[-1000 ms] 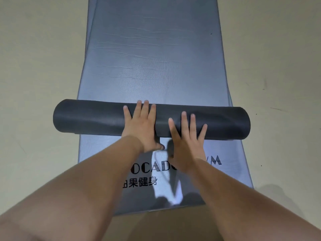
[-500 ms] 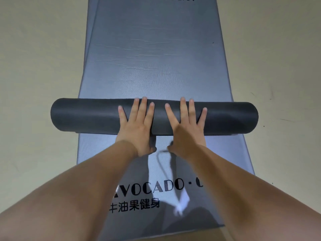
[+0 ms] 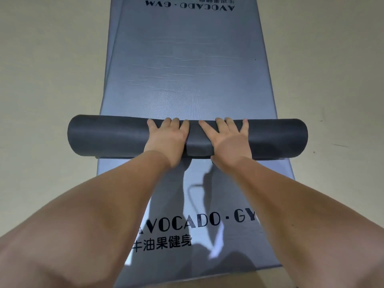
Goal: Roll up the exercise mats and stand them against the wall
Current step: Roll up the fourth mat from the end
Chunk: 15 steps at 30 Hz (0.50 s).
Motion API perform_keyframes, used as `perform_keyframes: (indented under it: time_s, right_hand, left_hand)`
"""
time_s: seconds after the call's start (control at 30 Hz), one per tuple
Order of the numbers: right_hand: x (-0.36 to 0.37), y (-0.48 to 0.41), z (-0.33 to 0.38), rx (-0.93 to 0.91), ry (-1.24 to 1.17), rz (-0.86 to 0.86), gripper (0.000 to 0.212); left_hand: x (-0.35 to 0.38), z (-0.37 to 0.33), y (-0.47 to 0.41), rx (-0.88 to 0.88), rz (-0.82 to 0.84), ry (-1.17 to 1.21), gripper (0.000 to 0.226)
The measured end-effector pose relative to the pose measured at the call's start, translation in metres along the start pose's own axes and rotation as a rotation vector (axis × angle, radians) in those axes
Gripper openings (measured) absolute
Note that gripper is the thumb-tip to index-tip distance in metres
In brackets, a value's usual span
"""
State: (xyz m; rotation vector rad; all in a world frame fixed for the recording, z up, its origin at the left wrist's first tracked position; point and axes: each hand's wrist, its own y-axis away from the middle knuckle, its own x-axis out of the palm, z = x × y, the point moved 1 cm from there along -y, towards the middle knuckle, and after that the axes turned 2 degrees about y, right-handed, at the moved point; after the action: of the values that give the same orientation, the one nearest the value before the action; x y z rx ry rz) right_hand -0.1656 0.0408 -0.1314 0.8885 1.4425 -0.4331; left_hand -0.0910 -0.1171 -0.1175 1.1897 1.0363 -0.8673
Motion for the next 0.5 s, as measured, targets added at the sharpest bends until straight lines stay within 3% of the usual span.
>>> perform_keyframes:
  time_s: [0.27,0.43,0.5]
  right_hand:
    - [0.006,0.102,0.002,-0.056,-0.087,0.128,0.102]
    - [0.024,0.145,0.013,-0.017,-0.172,-0.062,0.124]
    - [0.029,0.154,0.016,0.004,-0.186,-0.064,0.135]
  left_hand:
    - [0.017,-0.041,0.085,0.021,0.202,0.105,0.081]
    - [0.001,-0.039,0.083,0.093,0.242,0.148,0.052]
    - [-0.013,-0.034,0.07,0.126,0.34,0.218,0.056]
